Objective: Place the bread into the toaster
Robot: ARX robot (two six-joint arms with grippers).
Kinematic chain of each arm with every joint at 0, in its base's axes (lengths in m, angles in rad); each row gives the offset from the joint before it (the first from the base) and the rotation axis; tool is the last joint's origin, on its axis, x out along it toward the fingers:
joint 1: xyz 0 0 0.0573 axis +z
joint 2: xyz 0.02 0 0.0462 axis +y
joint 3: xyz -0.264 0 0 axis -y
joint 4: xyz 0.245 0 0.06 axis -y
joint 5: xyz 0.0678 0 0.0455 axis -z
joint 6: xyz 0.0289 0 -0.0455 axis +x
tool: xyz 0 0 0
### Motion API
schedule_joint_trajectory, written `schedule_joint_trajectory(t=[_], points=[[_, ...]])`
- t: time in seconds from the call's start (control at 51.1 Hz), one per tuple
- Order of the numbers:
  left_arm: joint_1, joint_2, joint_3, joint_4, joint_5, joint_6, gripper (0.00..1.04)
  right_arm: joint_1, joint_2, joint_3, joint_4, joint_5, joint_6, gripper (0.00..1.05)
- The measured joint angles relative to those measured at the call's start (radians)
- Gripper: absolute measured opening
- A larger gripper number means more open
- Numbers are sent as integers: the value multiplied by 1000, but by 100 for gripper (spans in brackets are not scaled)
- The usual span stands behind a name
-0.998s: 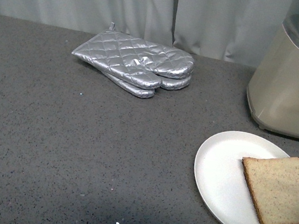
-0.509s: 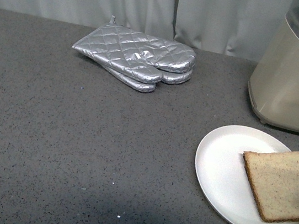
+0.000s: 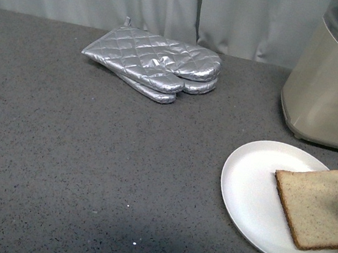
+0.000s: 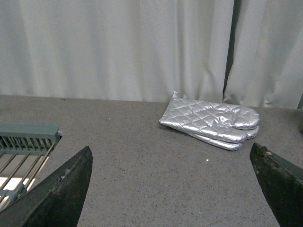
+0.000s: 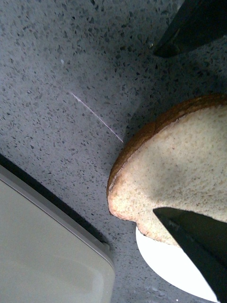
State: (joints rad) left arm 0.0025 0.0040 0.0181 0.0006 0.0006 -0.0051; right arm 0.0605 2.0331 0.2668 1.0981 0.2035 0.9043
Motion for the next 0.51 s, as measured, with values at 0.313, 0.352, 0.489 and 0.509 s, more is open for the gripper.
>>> schedule_joint_trajectory(t=[0.313, 0.352, 0.489, 0.509], points=[[0, 0, 0, 0, 0, 0, 98, 8, -25, 40, -69, -3, -2, 45], [0, 0, 0, 0, 0, 0, 98, 10, -37, 44, -79, -3, -2, 40], [0, 0, 0, 0, 0, 0, 98, 15, -90, 58, -122, -3, -1, 21], [0, 0, 0, 0, 0, 0, 98, 16, -95, 59, -126, -4, -1, 19]])
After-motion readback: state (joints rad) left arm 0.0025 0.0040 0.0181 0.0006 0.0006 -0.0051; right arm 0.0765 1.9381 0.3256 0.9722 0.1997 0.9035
